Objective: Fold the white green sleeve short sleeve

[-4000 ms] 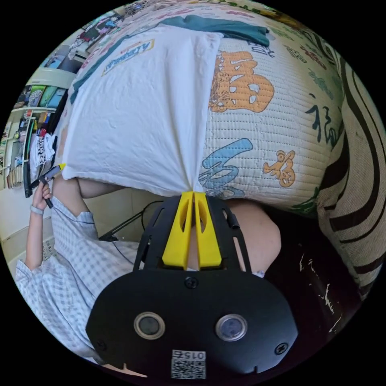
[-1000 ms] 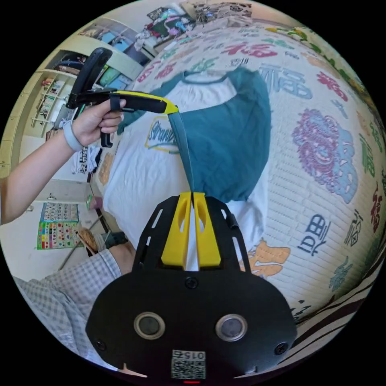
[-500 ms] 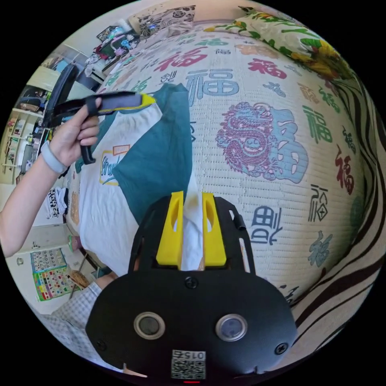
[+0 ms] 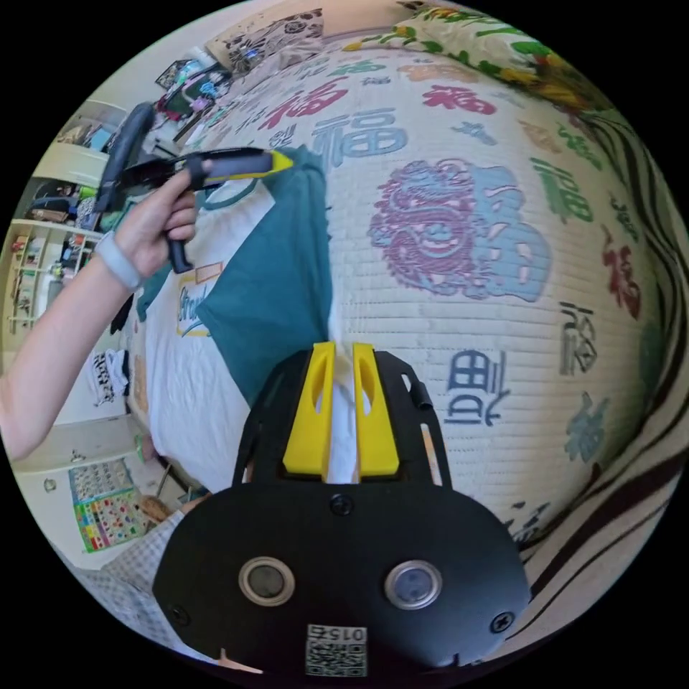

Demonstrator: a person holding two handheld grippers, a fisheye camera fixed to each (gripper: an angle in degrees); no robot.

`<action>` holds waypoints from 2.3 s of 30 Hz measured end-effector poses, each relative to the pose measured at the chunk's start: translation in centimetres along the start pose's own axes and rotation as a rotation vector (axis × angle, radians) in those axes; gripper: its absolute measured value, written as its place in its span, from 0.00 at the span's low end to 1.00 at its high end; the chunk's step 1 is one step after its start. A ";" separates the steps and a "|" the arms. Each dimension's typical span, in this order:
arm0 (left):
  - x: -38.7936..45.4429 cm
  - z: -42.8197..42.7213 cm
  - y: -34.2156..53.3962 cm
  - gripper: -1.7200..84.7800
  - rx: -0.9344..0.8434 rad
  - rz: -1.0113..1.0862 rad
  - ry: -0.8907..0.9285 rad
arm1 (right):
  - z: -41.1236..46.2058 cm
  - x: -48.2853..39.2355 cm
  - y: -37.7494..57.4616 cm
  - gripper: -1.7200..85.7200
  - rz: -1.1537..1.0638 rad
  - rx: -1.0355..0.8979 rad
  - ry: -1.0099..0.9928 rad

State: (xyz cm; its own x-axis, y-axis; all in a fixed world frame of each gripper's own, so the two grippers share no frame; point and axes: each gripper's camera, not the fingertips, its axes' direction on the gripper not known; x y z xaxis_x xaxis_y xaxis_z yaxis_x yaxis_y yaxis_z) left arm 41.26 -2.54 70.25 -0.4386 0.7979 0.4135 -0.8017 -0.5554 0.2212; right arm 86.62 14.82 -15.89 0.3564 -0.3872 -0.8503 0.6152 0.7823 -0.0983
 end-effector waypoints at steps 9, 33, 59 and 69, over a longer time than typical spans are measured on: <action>-1.5 -7.6 11.4 0.03 -0.182 -0.025 0.031 | 5.5 -7.2 0.4 0.01 -0.214 -0.072 -0.084; -22.3 -36.5 40.4 0.10 0.294 -0.932 -0.093 | 17.4 -32.3 -16.9 0.08 -0.564 -0.119 -0.289; -27.6 -46.1 49.1 0.01 0.341 -0.828 0.084 | 36.7 -57.1 -35.9 0.01 -0.637 -0.287 0.011; -16.3 -49.9 45.5 0.01 0.374 -0.437 0.007 | 25.1 -42.4 -34.3 0.01 -0.435 -0.059 -0.276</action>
State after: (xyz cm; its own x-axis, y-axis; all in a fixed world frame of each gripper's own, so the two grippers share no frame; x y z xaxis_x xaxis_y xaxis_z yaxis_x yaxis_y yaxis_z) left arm -8.30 -29.07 29.51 -0.1024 0.9728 0.2076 -0.7118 -0.2174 0.6679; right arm 68.05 -7.84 36.45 0.2531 -0.7908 -0.5572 0.7099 0.5432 -0.4484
